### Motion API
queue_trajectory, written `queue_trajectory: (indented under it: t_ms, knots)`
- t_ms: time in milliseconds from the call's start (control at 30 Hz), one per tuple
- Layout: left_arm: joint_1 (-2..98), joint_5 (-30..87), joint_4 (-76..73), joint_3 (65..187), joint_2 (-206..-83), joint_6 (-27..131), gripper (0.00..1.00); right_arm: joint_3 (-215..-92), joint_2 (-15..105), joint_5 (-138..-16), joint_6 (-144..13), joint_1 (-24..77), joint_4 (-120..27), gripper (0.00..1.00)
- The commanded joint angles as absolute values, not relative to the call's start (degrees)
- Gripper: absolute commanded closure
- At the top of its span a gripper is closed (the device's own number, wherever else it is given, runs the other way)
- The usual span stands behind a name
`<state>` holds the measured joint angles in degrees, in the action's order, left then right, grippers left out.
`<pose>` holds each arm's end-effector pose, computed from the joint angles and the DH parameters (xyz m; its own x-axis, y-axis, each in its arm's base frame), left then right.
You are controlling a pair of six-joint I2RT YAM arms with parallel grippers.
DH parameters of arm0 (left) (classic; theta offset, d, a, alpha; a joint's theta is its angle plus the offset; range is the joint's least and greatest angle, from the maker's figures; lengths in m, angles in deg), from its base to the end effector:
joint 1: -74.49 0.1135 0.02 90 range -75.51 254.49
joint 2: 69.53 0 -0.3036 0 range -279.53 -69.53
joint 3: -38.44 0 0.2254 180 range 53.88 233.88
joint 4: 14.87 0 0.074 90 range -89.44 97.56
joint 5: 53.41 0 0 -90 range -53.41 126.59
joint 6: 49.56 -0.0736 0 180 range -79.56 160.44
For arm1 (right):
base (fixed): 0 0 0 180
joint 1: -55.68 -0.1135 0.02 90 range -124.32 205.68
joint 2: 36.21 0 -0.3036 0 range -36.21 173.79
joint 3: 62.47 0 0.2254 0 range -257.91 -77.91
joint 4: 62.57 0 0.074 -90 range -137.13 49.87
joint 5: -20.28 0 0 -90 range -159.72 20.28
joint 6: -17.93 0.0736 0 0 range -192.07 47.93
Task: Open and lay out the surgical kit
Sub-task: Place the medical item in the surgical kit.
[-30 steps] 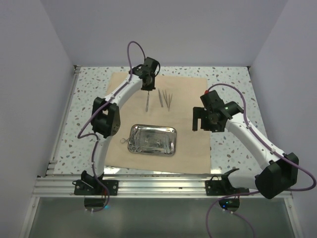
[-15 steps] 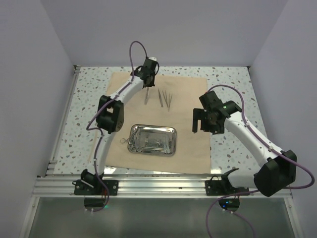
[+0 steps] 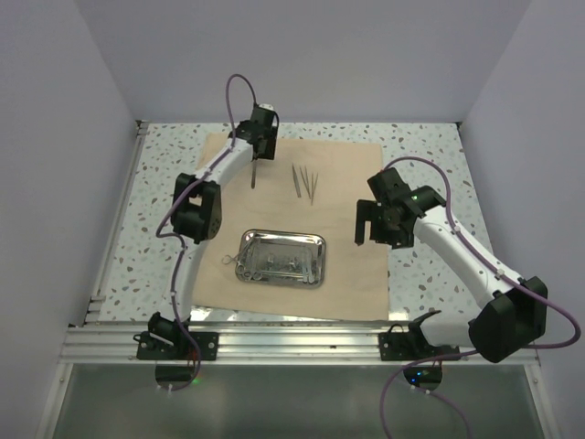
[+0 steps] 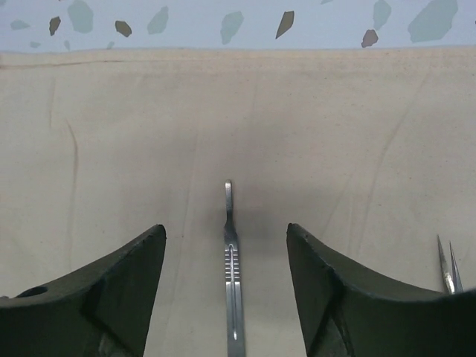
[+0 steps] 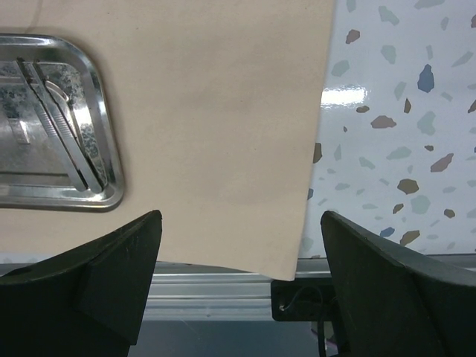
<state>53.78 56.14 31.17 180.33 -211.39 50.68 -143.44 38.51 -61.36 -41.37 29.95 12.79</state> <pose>0.5547 -0.1834 0.1980 -0.6828 0.0791 -0.7263 -0.0056 0.9935 0.1134 0.1996 0.0843 0.2937 -0.9191 0.1178 -0.3760 0.1005 0.9928 0.0652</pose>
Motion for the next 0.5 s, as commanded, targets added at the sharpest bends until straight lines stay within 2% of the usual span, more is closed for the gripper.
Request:
queue_trajectory:
  t_ms: [0,100,133,267,467]
  knots:
    - [53.66,58.73,31.76,179.65,-208.75,52.47,0.29,-143.21,37.27,-61.19,-40.08,30.02,13.51,0.08]
    - [53.57,58.74,33.69,177.63,-205.33,53.62,0.28,-142.33,36.22,-61.37,-39.82,30.02,12.98,0.08]
    - [53.48,58.56,34.74,176.76,-202.45,55.02,0.32,-142.07,35.95,-61.37,-39.64,30.11,12.63,0.08]
    - [51.12,54.27,37.03,167.98,-194.26,59.24,0.36,-141.63,34.46,-61.02,-39.64,30.02,12.46,0.08]
    - [39.78,51.54,42.22,152.77,-185.90,67.41,0.40,-142.07,32.00,-61.72,-39.73,30.02,11.14,0.08]
